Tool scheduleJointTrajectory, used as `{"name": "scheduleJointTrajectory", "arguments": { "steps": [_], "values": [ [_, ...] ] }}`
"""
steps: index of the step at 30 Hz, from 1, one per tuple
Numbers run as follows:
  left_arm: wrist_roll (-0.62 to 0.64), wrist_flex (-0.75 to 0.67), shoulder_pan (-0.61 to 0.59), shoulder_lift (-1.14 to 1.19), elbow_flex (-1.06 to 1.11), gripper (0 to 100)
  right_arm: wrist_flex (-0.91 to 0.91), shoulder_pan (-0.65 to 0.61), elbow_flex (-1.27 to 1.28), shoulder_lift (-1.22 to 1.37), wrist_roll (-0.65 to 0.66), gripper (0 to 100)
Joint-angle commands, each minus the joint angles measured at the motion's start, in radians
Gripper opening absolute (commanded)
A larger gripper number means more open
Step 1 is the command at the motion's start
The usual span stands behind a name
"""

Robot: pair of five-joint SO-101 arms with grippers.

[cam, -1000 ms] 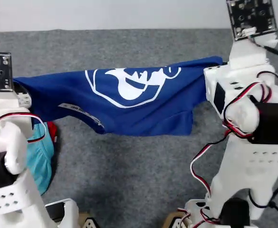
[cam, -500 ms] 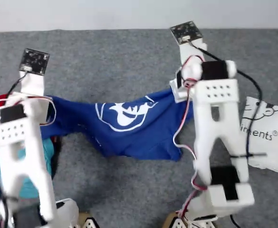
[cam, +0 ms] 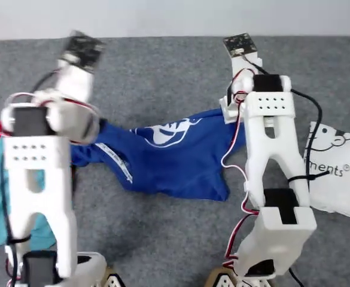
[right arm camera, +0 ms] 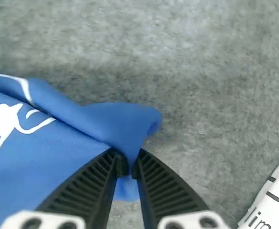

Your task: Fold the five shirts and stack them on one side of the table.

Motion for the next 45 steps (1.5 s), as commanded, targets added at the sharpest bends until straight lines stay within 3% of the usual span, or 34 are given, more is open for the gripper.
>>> {"name": "scheduleJointTrajectory", "arguments": {
  "steps": [1,5,14,21,30,34,36,41,45],
  "values": [
    [0.049,0.054,0.183,-0.06,0.016,21,-0.018,0.033,-0.008,-0.01,0.002,0.9],
    [0.098,0.021,0.341,-0.054,0.191,21,-0.015,0.041,-0.008,-0.01,0.002,0.9],
    [0.163,-0.333,0.589,-0.052,0.581,21,-0.007,0.039,-0.006,-0.01,-0.003,0.9],
    [0.161,-0.48,0.577,0.057,0.671,21,-0.007,0.036,-0.002,-0.01,-0.003,0.9],
    [0.164,-0.511,0.549,0.362,0.509,20,0.013,0.036,-0.005,-0.01,0.0,0.9],
    [0.161,-0.505,0.548,0.408,0.464,9,0.042,0.041,-0.009,-0.019,0.0,0.9],
    [0.16,-0.497,0.546,0.399,0.46,0,0.074,0.042,-0.026,-0.019,0.0,0.9],
    [0.16,-0.373,0.531,0.239,0.46,0,0.176,0.042,-0.112,-0.019,-0.002,0.9],
    [0.13,-0.285,0.411,-0.023,0.46,0,0.268,0.051,-0.233,-0.019,-0.005,0.9]
  ]
}}
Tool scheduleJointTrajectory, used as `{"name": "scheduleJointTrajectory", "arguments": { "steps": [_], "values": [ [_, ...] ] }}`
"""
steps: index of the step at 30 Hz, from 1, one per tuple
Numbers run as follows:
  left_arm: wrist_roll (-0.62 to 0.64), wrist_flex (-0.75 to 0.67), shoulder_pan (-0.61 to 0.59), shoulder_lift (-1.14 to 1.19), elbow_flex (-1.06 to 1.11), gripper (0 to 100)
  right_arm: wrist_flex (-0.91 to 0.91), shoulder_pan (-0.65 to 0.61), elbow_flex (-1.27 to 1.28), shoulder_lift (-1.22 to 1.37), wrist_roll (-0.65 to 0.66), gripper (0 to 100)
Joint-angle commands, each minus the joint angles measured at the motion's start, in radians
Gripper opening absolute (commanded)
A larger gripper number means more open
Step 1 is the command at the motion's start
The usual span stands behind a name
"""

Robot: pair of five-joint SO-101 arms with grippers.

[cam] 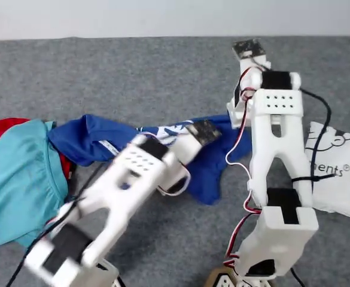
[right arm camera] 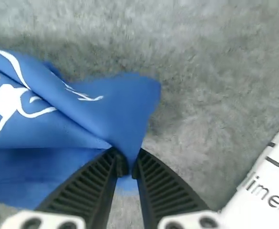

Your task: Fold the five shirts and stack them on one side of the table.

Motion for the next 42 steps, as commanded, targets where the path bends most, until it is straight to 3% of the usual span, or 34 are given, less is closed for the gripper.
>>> {"name": "scheduleJointTrajectory", "arguments": {
  "steps": [1,8,15,20,25,29,34,37,40,42],
  "values": [
    [-0.054,0.069,-0.132,-0.293,-0.033,0,0.076,0.025,-0.155,-0.021,-0.005,0.9],
    [-0.276,0.14,-0.465,-0.638,-0.036,0,0.239,0.041,-0.308,-0.021,-0.005,0.9],
    [-0.405,0.143,-0.732,-0.753,-0.093,0,0.236,0.021,-0.31,-0.15,-0.005,0.9],
    [-0.436,0.173,-0.77,-0.75,-0.107,0,0.237,-0.015,-0.292,-0.203,-0.005,0.9],
    [-0.511,0.184,-0.741,-0.75,0.028,0,0.239,-0.093,-0.226,-0.22,-0.005,0.9],
    [-0.511,0.097,-0.756,-0.75,0.194,0,0.239,-0.173,-0.1,-0.266,-0.005,0.9],
    [-0.511,0.015,-0.858,-0.752,0.325,1,0.237,-0.272,0.155,-0.314,0.0,0.9],
    [-0.511,0.063,-0.918,-0.76,0.326,10,0.236,-0.337,0.267,-0.315,0.002,1.8],
    [-0.508,0.104,-0.974,-0.76,0.325,23,0.234,-0.404,0.334,-0.314,-0.006,11.7],
    [-0.509,0.12,-1.014,-0.761,0.323,25,0.222,-0.443,0.358,-0.311,-0.008,18.8]
  ]
}}
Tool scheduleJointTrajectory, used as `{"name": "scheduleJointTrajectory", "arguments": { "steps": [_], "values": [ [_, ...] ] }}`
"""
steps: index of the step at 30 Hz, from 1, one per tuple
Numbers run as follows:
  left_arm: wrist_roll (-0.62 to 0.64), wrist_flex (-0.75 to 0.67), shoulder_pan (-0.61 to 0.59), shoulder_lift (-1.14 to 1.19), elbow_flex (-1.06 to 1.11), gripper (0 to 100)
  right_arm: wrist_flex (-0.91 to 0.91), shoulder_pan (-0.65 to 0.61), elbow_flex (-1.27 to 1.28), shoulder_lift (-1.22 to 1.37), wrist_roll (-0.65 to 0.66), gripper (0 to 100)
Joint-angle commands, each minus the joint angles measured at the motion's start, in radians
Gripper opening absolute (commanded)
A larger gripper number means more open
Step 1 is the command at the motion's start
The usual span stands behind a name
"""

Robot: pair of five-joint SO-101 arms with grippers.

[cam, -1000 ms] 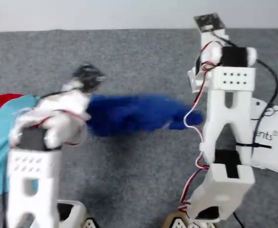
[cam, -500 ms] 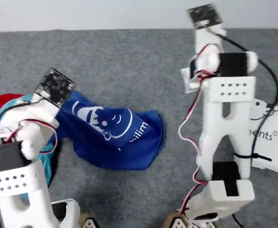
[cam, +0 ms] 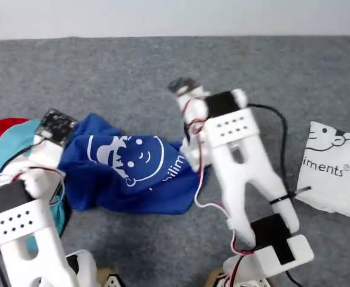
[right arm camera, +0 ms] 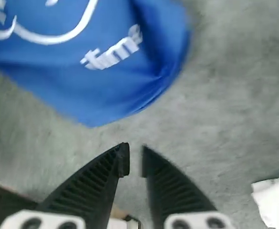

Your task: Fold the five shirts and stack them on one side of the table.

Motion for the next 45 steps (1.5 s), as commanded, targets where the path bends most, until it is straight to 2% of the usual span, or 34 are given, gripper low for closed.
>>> {"name": "scheduleJointTrajectory", "arguments": {
  "steps": [1,8,14,18,21,24,29,35,41,45],
  "values": [
    [-0.008,0.028,-0.071,-0.025,-0.013,25,0.007,-0.068,0.018,-0.045,-0.008,20.6],
    [-0.003,0.155,-0.161,-0.025,-0.134,24,-0.156,-0.105,0.014,0.165,0.0,20.9],
    [0.017,0.253,-0.201,-0.025,-0.243,20,-0.337,-0.097,-0.025,0.409,0.034,20.9],
    [0.017,0.287,-0.229,-0.025,-0.288,19,-0.421,-0.035,-0.249,0.552,0.13,20.8],
    [0.017,0.284,-0.258,-0.025,-0.289,19,-0.458,0.019,-0.508,0.662,0.135,20.8],
    [0.017,0.282,-0.287,-0.025,-0.288,19,-0.441,0.047,-0.792,0.774,0.135,19.9],
    [0.017,0.282,-0.307,-0.025,-0.286,19,-0.294,0.045,-1.194,0.926,0.135,8.9],
    [0.018,0.281,-0.302,-0.023,-0.285,19,0.027,0.021,-1.482,1.026,0.135,12.7],
    [0.018,0.221,-0.302,-0.023,-0.226,19,0.044,0.012,-1.49,0.969,0.135,12.9],
    [0.018,0.218,-0.307,-0.025,-0.222,19,0.044,-0.002,-1.257,0.849,0.132,12.8]
  ]
}}
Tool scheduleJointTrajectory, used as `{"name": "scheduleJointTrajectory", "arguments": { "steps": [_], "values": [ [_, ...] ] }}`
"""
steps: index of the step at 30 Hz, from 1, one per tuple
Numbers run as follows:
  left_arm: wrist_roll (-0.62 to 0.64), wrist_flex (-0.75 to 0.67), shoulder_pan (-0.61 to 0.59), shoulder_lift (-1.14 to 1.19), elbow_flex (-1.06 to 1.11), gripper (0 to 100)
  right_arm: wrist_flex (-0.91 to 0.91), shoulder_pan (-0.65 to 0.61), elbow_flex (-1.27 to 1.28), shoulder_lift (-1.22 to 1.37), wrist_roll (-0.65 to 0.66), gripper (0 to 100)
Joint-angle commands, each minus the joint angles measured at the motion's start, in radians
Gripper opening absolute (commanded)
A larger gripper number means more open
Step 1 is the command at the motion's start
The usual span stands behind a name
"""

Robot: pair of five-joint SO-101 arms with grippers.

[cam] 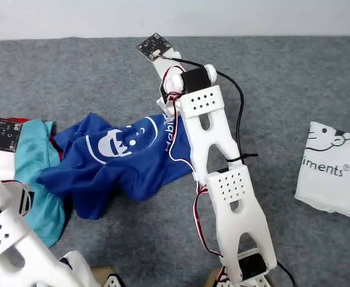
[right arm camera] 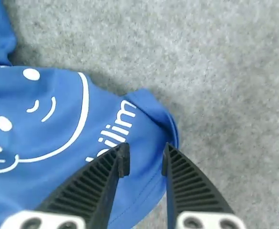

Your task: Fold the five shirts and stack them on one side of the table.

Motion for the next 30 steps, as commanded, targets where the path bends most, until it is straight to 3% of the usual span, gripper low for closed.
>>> {"name": "scheduleJointTrajectory", "arguments": {
  "steps": [1,6,11,16,22,30],
  "values": [
    [0.011,-0.028,-0.005,-0.02,-0.001,19,0.044,-0.021,0.219,-0.189,0.005,12.8],
    [0.011,-0.034,-0.005,-0.02,0.001,19,0.038,-0.054,0.578,-0.289,0.006,12.8],
    [0.011,-0.034,-0.002,-0.02,0.005,19,-0.013,-0.102,0.617,-0.186,0.008,12.8],
    [0.011,-0.031,-0.002,-0.02,0.005,19,-0.14,-0.168,0.47,-0.051,0.009,12.8],
    [0.011,-0.026,-0.005,-0.02,0.005,19,-0.272,-0.226,0.095,0.053,0.009,12.8],
    [0.012,-0.025,-0.005,-0.02,0.007,19,-0.186,-0.251,-0.101,0.097,0.009,12.8]
  ]
}}
